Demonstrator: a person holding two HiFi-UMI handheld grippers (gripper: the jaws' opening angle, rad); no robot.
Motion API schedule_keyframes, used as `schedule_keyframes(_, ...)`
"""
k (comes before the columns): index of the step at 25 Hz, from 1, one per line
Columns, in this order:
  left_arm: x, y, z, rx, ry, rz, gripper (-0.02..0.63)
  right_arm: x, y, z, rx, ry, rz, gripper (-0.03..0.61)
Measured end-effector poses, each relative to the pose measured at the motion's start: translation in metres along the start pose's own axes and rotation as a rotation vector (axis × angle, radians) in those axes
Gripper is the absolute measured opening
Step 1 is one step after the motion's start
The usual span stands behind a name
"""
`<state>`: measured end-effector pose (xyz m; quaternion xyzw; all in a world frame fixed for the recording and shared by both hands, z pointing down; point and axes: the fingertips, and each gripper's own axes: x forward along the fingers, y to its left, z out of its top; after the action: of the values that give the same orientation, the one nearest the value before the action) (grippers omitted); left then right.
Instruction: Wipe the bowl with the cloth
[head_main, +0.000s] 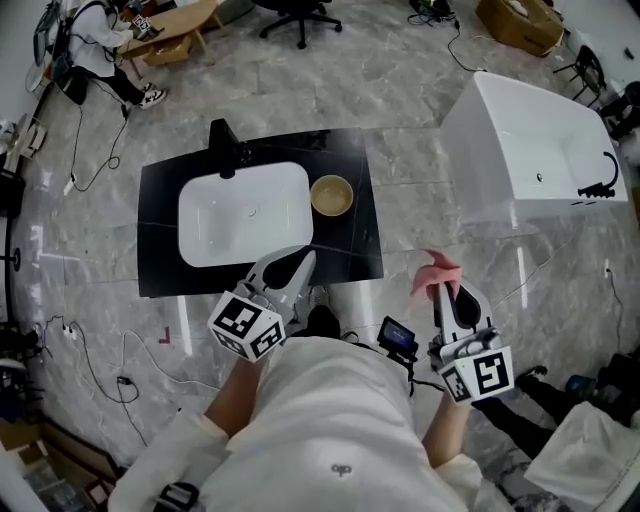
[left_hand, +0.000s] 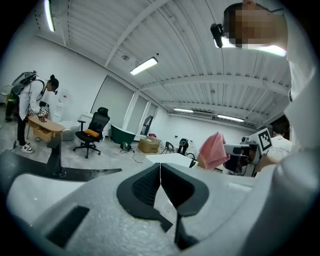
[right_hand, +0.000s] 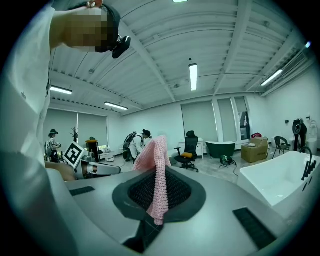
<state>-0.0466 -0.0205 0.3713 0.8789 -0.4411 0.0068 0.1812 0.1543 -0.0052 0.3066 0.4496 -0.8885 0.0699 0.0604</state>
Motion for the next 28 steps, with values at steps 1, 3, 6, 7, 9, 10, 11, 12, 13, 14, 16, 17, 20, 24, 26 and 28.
schedule_keyframes(1,0.003,0.008,0.001,-0.002,0.006,0.0,0.014,0.007,-0.001,0.002,-0.001,0.0,-0.007,0.015)
schedule_keyframes(3,0.009,0.025,0.001,-0.009,0.021,-0.001,0.014,0.022,-0.003,0.006,-0.002,0.0,-0.023,0.015)
schedule_keyframes(6,0.017,0.046,-0.002,-0.018,0.043,-0.007,0.014,0.038,-0.004,0.007,0.0,0.002,-0.044,0.015)
schedule_keyframes(7,0.02,0.052,-0.003,-0.019,0.051,-0.009,0.014,0.042,-0.004,0.006,0.002,0.005,-0.048,0.015)
schedule_keyframes(9,0.025,0.06,-0.005,-0.022,0.071,-0.01,0.015,0.049,-0.006,0.005,0.005,0.015,-0.052,0.015)
schedule_keyframes(10,0.028,0.063,-0.006,-0.026,0.08,-0.008,0.015,0.052,-0.007,0.004,0.008,0.021,-0.052,0.015)
schedule_keyframes(11,0.03,0.066,-0.008,-0.031,0.088,-0.005,0.015,0.054,-0.009,0.004,0.01,0.025,-0.052,0.015)
schedule_keyframes(12,0.033,0.068,-0.01,-0.036,0.094,-0.002,0.015,0.057,-0.011,0.004,0.013,0.028,-0.051,0.015)
schedule_keyframes(13,0.037,0.07,-0.012,-0.042,0.1,0.002,0.015,0.06,-0.014,0.004,0.016,0.03,-0.049,0.015)
schedule_keyframes(14,0.04,0.072,-0.013,-0.048,0.107,0.007,0.015,0.063,-0.017,0.004,0.019,0.032,-0.046,0.015)
schedule_keyframes(16,0.047,0.076,-0.017,-0.061,0.123,0.017,0.015,0.069,-0.022,0.004,0.022,0.039,-0.036,0.015)
schedule_keyframes(17,0.05,0.078,-0.02,-0.067,0.131,0.025,0.015,0.071,-0.024,0.004,0.022,0.044,-0.03,0.015)
schedule_keyframes(20,0.059,0.085,-0.029,-0.082,0.153,0.044,0.015,0.076,-0.031,0.001,0.023,0.058,-0.023,0.015)
schedule_keyframes(24,0.074,0.102,-0.047,-0.114,0.19,0.073,0.016,0.079,-0.042,-0.006,0.03,0.083,-0.03,0.015)
schedule_keyframes(26,0.082,0.113,-0.058,-0.142,0.206,0.092,0.017,0.079,-0.046,-0.01,0.031,0.1,-0.037,0.015)
schedule_keyframes(28,0.088,0.124,-0.071,-0.176,0.222,0.113,0.019,0.078,-0.05,-0.015,0.037,0.115,-0.048,0.015)
